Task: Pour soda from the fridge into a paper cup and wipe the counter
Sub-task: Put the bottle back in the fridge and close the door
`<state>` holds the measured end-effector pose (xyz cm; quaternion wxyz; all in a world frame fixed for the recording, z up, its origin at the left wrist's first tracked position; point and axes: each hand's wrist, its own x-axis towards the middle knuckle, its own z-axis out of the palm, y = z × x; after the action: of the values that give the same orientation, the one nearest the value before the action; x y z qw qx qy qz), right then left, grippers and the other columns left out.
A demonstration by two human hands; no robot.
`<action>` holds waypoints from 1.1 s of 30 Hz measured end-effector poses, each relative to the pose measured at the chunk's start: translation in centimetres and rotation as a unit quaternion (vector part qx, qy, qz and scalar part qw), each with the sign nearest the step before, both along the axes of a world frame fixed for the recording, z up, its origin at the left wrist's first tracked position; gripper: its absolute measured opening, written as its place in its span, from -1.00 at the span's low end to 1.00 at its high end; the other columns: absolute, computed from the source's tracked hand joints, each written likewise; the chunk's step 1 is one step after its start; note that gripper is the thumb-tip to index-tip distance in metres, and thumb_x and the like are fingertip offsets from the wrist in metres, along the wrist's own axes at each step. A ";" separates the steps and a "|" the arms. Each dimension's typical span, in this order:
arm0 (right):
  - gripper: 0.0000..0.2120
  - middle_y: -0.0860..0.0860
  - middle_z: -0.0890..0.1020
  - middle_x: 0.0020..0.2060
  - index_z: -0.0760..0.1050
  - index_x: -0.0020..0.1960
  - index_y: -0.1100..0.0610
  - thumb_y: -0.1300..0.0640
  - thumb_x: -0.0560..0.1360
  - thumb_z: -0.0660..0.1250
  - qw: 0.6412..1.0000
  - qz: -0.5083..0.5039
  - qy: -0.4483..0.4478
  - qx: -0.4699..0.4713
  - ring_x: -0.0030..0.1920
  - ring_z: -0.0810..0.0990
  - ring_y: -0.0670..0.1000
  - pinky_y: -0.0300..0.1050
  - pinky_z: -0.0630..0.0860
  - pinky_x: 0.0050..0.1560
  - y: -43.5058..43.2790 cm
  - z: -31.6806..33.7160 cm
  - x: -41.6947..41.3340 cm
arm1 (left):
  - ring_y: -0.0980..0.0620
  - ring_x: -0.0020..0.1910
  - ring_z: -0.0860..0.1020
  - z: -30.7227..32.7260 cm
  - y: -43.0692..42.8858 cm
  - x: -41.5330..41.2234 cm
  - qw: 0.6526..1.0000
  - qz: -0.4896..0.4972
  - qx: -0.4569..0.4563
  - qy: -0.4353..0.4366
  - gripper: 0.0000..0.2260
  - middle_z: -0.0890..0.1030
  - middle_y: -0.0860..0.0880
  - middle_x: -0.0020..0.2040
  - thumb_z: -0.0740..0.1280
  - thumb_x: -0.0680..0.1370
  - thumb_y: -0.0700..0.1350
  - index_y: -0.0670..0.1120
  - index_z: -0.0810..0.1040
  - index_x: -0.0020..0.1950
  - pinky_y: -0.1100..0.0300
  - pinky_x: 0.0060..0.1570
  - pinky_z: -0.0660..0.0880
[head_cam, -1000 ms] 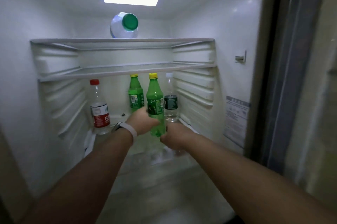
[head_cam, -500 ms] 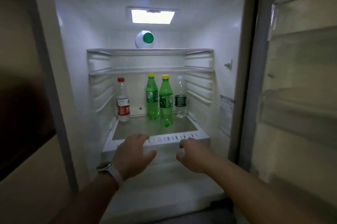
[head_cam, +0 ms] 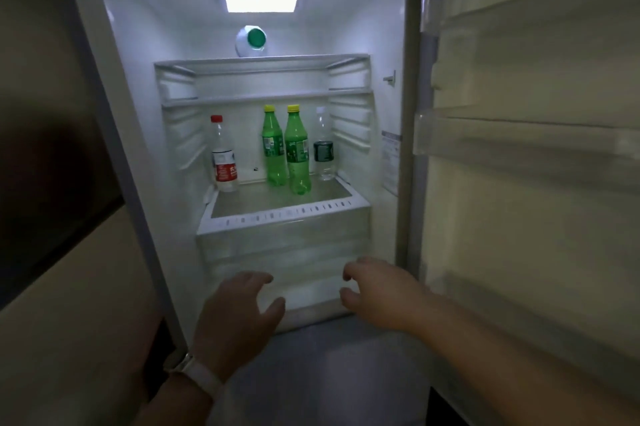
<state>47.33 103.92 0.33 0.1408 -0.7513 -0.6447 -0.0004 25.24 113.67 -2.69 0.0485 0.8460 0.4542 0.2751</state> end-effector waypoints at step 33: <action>-0.63 -0.02 0.52 0.21 0.47 0.32 0.06 -0.08 0.60 0.21 0.912 -0.392 0.119 0.010 0.13 0.54 0.00 -0.08 0.49 0.14 -41.1 -5.1 -8.9 | 0.04 0.26 0.47 -3.3 -27.8 -0.4 0.910 -0.393 -0.120 -0.058 -0.66 0.52 0.09 0.28 0.35 0.57 0.00 0.07 0.48 0.35 0.27 0.16 0.33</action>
<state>38.46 62.83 -4.77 0.2128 -0.9365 -0.2774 0.0271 24.86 85.88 -6.00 0.2805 0.9263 0.1109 0.2258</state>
